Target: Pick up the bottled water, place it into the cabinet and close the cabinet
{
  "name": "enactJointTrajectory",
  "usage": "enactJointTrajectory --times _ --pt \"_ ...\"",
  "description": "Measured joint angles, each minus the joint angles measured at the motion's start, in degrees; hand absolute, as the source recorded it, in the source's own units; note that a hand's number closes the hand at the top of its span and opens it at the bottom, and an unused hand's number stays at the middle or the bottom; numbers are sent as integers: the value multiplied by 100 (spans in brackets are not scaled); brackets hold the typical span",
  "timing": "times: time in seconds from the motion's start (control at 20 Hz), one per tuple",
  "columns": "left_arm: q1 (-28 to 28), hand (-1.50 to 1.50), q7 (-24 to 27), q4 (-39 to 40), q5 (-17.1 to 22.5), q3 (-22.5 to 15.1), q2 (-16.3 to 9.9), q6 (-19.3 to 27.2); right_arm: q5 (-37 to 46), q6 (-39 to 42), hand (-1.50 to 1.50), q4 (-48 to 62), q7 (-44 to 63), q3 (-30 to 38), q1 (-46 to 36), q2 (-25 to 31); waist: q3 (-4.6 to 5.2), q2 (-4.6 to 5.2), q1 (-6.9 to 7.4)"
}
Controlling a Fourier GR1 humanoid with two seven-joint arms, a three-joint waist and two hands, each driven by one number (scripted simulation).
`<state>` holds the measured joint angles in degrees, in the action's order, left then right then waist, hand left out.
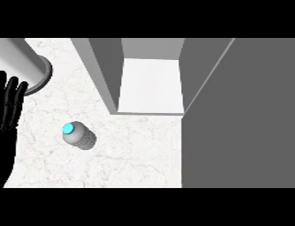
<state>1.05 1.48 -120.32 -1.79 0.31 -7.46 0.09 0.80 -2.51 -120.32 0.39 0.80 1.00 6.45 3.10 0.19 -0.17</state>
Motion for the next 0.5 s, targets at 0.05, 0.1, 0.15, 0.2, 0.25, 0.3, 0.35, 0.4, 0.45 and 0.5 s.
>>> enactJointTrajectory --times 0.05,0.1,0.15,0.2,0.25,0.3,0.35,0.4,0.45,0.5 --pt "3 -150 62 65 3 -14 50 18 19 15 -150 -55 73 -19 -18 30 -65 -4 -4" --pt "57 -150 70 41 -56 -132 136 55 112 -15 -150 -125 102 -119 29 -8 -119 -11 -3" --pt "118 -150 21 -68 -84 -220 196 83 105 4 -150 -230 133 -140 132 -8 -161 -18 -2" --pt "130 -150 -30 -118 -129 -342 268 113 159 3 -150 -338 141 -248 254 -53 -196 -23 -7" --pt "172 -150 -54 -165 -192 -469 337 141 94 73 -150 -450 63 -261 461 -54 -221 -27 -15" --pt "175 -150 -126 -232 -307 -652 422 209 67 112 -150 -499 7 -296 612 -78 -242 -29 -18" --pt "241 -150 -284 -161 -138 -824 491 255 -109 231 -150 -491 86 -431 660 -115 -260 -24 -28" --pt "317 -150 -420 -101 43 -976 545 320 -291 346 -150 -509 180 -540 745 -136 -271 -23 -41" --pt "379 -150 -599 -144 169 -1147 588 417 -456 439 -150 -582 298 -624 827 -141 -281 -29 -43" --pt "428 -150 -750 -180 246 -1307 621 524 -615 509 -150 -718 456 -686 914 -133 -289 -34 -48"
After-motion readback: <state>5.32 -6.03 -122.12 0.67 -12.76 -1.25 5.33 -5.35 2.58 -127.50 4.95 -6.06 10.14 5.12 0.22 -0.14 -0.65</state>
